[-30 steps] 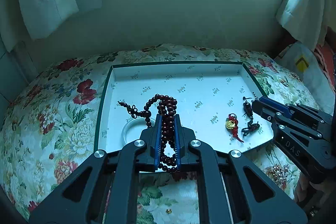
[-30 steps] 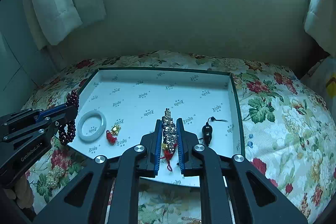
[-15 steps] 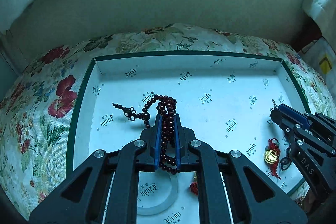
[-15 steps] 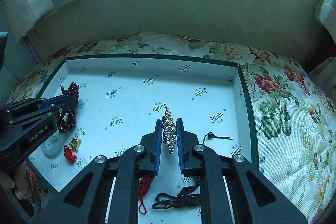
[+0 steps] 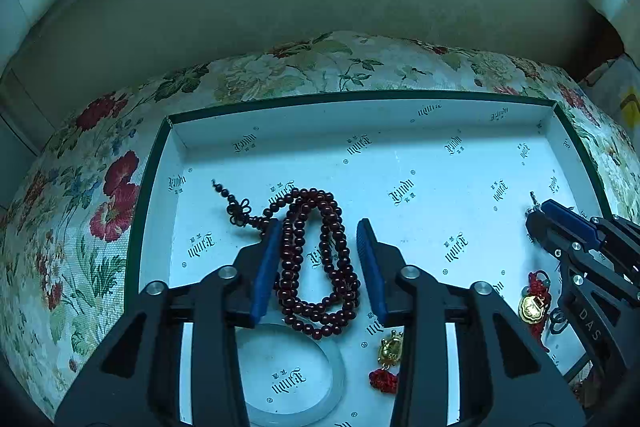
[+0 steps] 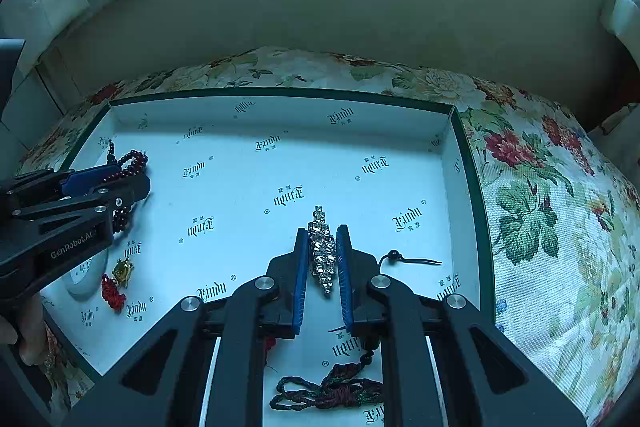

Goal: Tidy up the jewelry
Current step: 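Carry the bead bracelet and rhinestone pin into the green box and open both grippers, then grasp the white pearl bracelet with the left gripper while the right approaches the pearl brooch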

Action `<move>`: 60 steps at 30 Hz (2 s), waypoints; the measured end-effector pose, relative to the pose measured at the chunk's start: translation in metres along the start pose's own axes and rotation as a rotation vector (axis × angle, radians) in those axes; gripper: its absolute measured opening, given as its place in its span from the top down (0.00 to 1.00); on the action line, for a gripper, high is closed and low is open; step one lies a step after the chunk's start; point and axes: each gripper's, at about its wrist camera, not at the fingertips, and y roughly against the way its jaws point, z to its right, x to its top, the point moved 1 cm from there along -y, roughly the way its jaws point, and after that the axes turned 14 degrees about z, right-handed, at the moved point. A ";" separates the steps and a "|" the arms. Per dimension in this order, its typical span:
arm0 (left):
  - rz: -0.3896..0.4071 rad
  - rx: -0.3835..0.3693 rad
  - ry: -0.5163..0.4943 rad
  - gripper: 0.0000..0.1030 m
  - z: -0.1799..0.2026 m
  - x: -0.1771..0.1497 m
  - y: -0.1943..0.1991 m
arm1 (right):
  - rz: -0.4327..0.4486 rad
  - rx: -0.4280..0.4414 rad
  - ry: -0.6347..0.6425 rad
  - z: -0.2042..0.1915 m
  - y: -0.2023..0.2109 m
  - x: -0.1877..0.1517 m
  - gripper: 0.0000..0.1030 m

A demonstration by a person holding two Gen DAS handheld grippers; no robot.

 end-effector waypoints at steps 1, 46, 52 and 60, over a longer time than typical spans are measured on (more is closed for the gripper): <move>0.001 0.002 0.001 0.57 0.000 0.000 0.000 | 0.000 -0.001 0.000 0.000 0.000 0.000 0.86; 0.099 0.044 0.109 0.31 -0.056 -0.058 0.169 | 0.092 0.003 -0.002 -0.004 0.155 -0.045 0.55; 0.077 0.044 0.141 0.31 -0.059 -0.085 0.183 | 0.054 -0.009 -0.024 0.002 0.168 -0.072 0.55; 0.065 0.058 0.154 0.31 -0.059 -0.114 0.200 | -0.004 0.016 -0.024 -0.011 0.179 -0.107 0.55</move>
